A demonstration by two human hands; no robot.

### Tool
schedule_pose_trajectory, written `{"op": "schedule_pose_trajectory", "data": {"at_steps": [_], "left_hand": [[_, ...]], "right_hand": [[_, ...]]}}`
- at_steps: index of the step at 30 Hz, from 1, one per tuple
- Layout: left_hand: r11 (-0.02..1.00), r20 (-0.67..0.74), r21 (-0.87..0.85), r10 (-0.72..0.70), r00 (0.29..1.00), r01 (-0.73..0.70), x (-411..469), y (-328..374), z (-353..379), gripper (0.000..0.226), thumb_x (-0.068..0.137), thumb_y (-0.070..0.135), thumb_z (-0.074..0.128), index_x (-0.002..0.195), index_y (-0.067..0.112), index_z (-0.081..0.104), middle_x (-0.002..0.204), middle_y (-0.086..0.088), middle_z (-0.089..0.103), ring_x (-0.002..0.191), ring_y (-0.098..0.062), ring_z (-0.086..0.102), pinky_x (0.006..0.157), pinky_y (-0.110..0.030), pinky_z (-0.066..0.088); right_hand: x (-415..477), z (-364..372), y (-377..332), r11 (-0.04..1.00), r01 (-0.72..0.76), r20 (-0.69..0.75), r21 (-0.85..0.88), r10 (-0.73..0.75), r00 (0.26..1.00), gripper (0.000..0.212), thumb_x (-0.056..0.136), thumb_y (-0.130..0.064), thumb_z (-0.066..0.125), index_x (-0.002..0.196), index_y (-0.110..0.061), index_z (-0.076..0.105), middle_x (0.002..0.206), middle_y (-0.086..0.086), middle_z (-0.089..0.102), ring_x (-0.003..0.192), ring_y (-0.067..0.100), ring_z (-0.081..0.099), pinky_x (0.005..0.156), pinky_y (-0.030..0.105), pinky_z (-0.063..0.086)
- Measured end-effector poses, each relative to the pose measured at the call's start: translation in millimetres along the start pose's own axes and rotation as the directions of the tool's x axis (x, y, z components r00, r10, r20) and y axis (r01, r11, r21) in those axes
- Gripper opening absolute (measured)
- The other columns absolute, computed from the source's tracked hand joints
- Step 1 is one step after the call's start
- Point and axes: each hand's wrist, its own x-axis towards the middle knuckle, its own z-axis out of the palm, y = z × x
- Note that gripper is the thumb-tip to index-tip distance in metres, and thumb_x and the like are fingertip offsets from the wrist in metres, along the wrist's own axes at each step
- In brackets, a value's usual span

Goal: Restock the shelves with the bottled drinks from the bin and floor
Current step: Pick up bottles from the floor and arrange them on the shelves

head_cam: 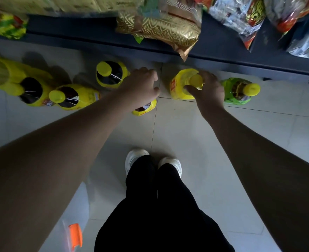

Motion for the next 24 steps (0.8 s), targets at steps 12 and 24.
{"op": "schedule_pose_trajectory", "data": {"at_steps": [12,24], "left_hand": [[1.000,0.012,-0.002,-0.009,1.000,0.009,-7.0,6.3,-5.4,0.039,0.090,0.024,0.052,0.124,0.006,0.050,0.127,-0.015,0.052,0.118,-0.031,0.048,0.097,-0.042,0.043],[0.997,-0.021,-0.015,-0.076,0.997,0.076,-85.5,40.5,-59.7,0.039,0.091,0.025,0.052,0.126,0.007,0.050,0.131,-0.012,0.052,0.123,-0.029,0.047,0.099,-0.038,0.041]], "right_hand": [[-10.9,-2.6,-1.2,0.999,-0.022,-0.044,0.045,0.024,0.999,0.048,0.083,-0.029,0.067,0.127,-0.016,0.055,0.120,0.006,0.063,0.106,0.025,0.058,0.077,0.025,0.039],[-87.5,-80.6,-31.8,0.990,-0.001,-0.074,0.139,0.012,0.997,0.044,0.086,-0.032,0.065,0.124,-0.012,0.058,0.108,0.015,0.066,0.099,0.035,0.058,0.076,0.034,0.045]]}}
